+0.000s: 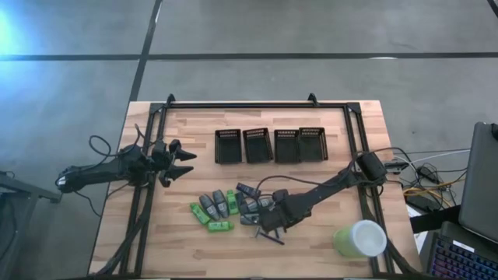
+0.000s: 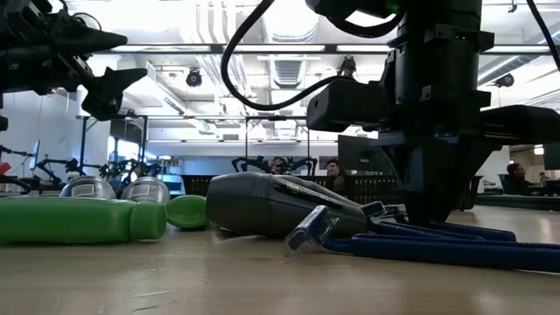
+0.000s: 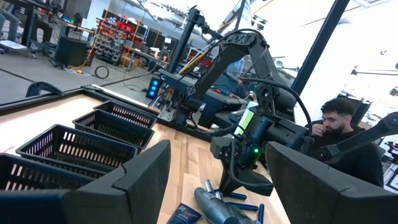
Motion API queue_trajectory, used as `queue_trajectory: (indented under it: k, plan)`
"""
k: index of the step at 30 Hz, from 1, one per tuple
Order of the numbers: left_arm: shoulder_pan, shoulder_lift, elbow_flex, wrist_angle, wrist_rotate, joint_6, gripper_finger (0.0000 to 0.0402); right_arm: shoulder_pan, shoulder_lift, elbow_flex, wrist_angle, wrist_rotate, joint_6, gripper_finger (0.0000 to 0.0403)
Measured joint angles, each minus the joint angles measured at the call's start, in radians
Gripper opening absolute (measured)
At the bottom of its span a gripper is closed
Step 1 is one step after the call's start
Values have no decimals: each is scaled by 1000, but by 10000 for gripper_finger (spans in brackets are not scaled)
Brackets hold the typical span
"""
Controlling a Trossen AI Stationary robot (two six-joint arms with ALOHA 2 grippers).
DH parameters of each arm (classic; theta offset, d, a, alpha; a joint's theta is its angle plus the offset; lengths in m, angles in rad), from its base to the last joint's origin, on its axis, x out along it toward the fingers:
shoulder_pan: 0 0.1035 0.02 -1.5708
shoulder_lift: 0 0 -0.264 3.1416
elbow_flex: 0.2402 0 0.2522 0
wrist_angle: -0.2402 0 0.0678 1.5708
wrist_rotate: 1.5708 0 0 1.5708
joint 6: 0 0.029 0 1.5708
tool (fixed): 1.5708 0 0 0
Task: Pick & Place Travel size toiletries
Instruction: Put the razor into the right black basket
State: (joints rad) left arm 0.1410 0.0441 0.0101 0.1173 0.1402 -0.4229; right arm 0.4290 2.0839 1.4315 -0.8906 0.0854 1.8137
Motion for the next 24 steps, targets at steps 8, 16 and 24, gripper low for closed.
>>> queue_trajectory:
  k: [8, 16, 24]
  plan:
    - [0, 0, 0, 0, 0, 0, 268, 4, -40, -5, -12, 4, 24, 25]
    - [0, 0, 0, 1, 0, 0, 268, 11, -109, -3, -101, 37, 63, 25]
    - [0, 0, 0, 0, 0, 0, 268, 12, -174, -15, -126, 92, 72, 25]
